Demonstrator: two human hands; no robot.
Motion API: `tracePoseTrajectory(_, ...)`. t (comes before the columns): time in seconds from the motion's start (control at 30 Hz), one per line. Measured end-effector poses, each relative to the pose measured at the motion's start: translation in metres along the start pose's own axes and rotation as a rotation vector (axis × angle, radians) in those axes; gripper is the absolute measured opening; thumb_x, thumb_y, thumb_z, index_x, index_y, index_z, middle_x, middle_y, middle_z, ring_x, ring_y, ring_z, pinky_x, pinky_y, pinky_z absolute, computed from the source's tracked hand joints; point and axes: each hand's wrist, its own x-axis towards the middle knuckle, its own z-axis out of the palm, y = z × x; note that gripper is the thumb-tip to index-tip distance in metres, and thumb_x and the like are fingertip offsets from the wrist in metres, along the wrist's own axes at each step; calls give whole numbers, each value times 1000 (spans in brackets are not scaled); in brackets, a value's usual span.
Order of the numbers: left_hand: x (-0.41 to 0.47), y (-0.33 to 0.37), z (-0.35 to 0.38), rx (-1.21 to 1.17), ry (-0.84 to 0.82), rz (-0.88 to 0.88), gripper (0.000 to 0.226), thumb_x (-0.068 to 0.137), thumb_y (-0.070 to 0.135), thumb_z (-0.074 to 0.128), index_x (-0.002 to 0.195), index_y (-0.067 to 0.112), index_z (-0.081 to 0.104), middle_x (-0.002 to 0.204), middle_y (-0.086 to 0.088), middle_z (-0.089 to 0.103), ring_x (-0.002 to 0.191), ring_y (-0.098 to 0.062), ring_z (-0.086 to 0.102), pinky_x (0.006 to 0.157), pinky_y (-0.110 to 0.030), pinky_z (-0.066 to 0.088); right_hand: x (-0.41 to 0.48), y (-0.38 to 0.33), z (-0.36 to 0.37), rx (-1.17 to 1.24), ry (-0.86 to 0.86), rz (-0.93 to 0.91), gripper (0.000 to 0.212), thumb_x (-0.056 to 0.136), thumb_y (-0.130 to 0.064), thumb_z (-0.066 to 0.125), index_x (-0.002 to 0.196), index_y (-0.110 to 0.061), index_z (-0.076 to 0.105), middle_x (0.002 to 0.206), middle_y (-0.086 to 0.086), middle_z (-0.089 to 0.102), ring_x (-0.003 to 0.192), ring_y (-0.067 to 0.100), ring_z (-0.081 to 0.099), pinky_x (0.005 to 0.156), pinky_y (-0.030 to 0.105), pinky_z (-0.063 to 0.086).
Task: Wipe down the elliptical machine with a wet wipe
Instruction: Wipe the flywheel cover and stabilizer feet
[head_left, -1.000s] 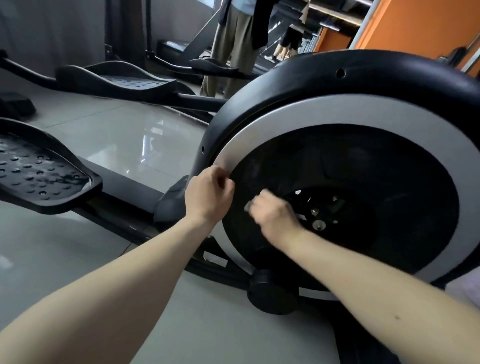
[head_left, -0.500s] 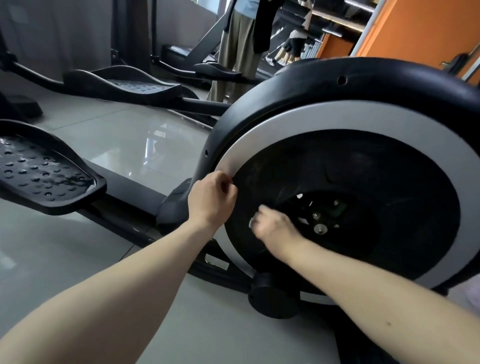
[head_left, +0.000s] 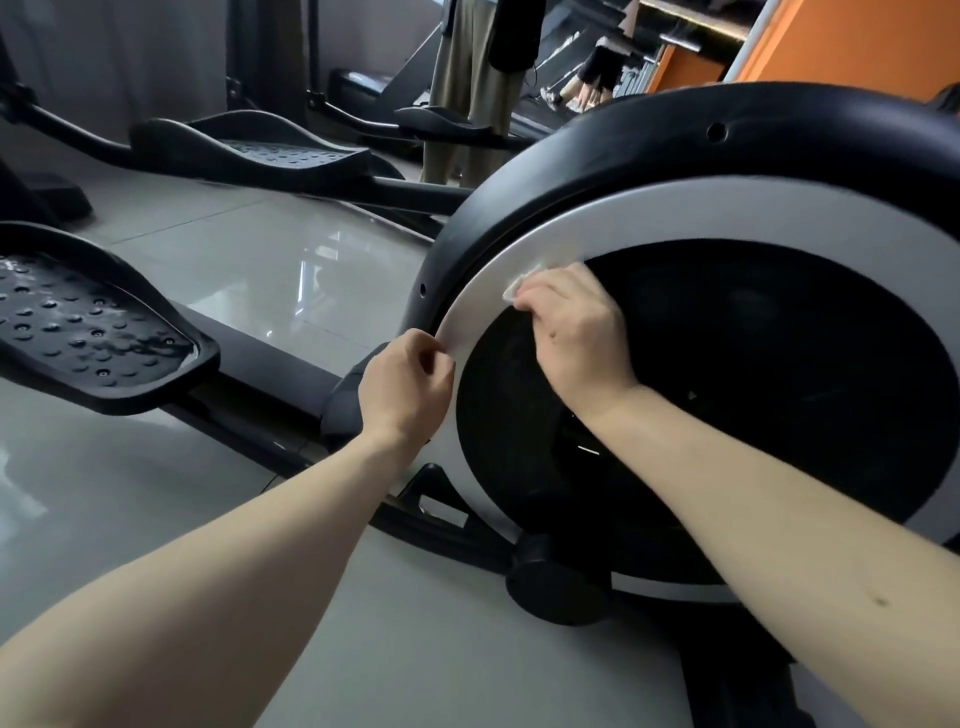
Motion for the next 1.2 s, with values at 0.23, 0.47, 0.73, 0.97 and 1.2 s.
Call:
tracePoseTrajectory(0.23,-8,-4,0,47,-39,5,7,91,27,59,92,25,66,86,11,67,78,-11,60,63,-23,41,-55,-10,43,-35,-154,-74,22,96,7,57,85,-2,74,83,8,69,77,25,62,65,37,56)
tracePoseTrajectory(0.47,-14,-3,-8,59,-77,37,6,93,28,60,91,26,65,85,11,66,80,-12,63,70,-30,52,-131,-18,54,-201,-485,-232,18,68,8,78,80,-4,74,76,7,65,72,21,62,58,28,54)
tracePoseTrajectory(0.73,-19,3,-10,66,-151,103,8,91,31,60,91,27,66,86,9,68,78,-18,66,72,-40,59,-172,-14,30,-415,-1047,-228,35,31,-6,95,49,-13,66,55,1,57,62,20,62,46,25,47)
tracePoseTrajectory(0.97,-24,8,0,44,-177,154,8,92,27,62,92,24,69,89,10,68,80,-13,63,74,-35,56,-34,0,5,-213,-346,-201,25,70,18,68,69,-6,67,72,8,61,69,26,57,54,35,48)
tracePoseTrajectory(1.2,-25,8,5,27,-171,163,7,89,26,62,90,25,69,86,11,66,80,-16,63,71,-33,53,-51,17,-28,-85,-140,-104,21,92,12,61,85,-3,74,85,9,70,77,27,61,73,36,55)
